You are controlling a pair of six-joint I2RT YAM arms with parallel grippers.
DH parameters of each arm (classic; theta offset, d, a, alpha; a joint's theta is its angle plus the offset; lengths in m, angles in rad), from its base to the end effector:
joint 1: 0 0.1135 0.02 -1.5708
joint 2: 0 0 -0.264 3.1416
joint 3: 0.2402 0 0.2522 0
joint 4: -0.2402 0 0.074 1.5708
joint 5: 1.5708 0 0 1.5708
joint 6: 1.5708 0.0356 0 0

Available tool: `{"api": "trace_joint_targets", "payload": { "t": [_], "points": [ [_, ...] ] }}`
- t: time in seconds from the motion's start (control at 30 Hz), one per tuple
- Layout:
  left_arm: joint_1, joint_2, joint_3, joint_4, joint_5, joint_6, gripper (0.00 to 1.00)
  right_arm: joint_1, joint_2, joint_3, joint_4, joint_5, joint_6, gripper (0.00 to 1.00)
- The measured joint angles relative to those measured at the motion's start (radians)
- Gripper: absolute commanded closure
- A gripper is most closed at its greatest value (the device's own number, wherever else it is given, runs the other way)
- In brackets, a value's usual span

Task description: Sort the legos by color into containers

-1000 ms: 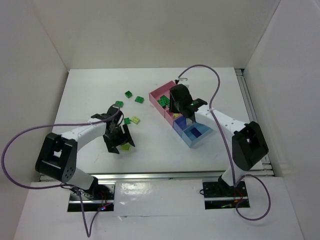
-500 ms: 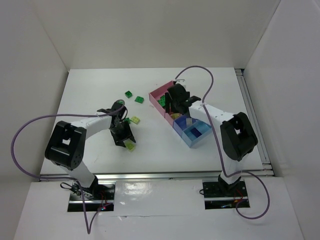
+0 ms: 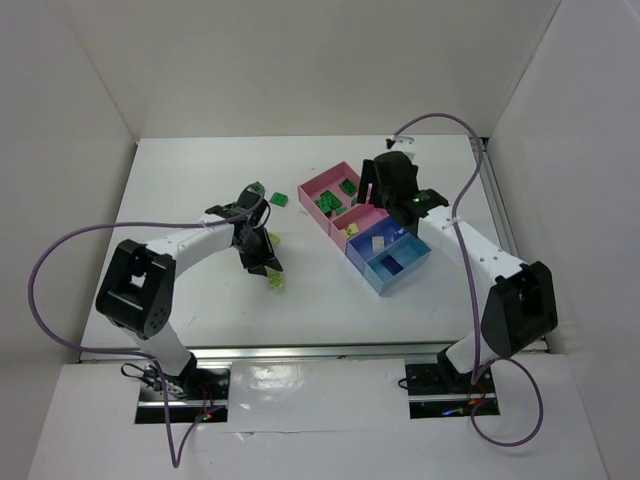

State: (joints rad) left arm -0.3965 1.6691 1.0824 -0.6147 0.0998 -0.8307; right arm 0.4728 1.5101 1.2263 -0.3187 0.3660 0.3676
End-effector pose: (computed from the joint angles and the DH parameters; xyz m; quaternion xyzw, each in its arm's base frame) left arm 0.2962 -0.1279 0.1885 -0.2025 0.9607 -0.1457 0.1217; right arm 0.3123 0.1454 0.3052 0.0388 0.8735 0.0397 0.4836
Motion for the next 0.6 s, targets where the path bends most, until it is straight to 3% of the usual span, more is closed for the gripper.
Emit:
{"api": "trace_joint_targets", "payload": {
  "t": [0.27, 0.6],
  "points": [
    [-0.049, 0.038, 0.138, -0.055, -0.006, 0.020, 0.86, -0.056, -0.054, -0.056, -0.011, 0.006, 0.001, 0.18],
    [-0.118, 0.284, 0.673, -0.099, 0.036, 0.045, 0.86, -0.098, -0.249, -0.171, -0.019, 0.009, 0.033, 0.18]
  ]
}}
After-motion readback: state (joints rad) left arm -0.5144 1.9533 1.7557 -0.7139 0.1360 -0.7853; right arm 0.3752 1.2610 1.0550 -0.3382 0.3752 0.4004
